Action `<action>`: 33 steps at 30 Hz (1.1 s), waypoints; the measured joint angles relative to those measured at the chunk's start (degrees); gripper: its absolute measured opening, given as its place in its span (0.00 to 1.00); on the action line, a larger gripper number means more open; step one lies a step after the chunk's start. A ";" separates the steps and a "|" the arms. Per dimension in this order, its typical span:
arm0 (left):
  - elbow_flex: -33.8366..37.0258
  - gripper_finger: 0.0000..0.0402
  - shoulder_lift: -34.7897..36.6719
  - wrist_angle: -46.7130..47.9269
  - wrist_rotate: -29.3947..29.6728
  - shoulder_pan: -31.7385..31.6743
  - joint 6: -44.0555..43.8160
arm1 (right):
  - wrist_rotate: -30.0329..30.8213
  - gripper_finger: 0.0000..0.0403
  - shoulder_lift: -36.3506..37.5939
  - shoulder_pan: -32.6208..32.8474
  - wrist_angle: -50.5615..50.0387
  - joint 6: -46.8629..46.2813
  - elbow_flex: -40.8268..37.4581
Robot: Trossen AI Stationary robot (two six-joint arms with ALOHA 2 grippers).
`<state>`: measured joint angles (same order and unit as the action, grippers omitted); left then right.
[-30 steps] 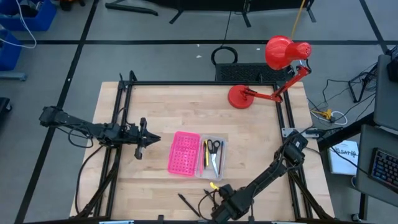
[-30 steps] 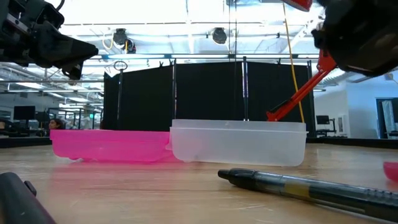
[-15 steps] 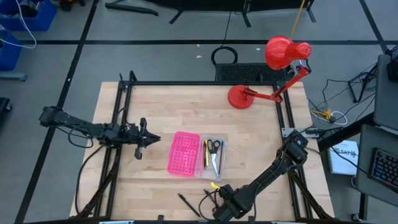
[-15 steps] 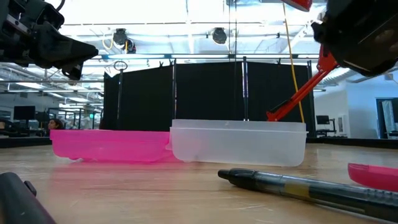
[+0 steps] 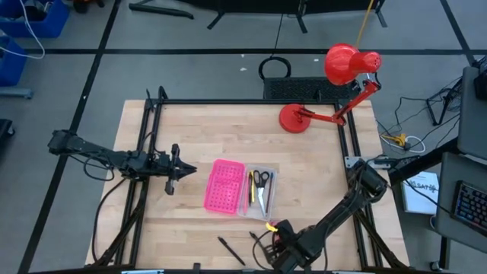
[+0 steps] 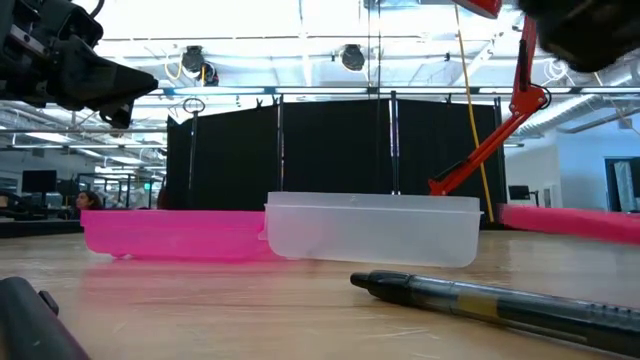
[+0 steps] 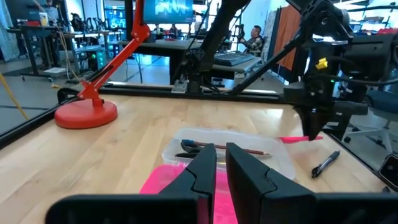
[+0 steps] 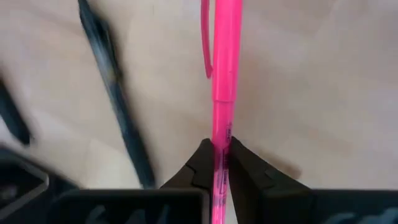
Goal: Pick & place school supplies into a supply box
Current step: Put the pink pen into the pink box
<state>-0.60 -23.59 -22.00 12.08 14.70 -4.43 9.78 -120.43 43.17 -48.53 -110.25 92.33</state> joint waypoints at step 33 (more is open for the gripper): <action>-0.02 0.10 0.00 0.82 0.07 0.02 -0.59 | 15.65 0.04 15.63 -10.74 -3.11 3.29 0.24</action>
<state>-0.62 -23.59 -21.18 12.14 14.72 -5.02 25.43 -104.80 32.43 -51.64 -106.95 92.58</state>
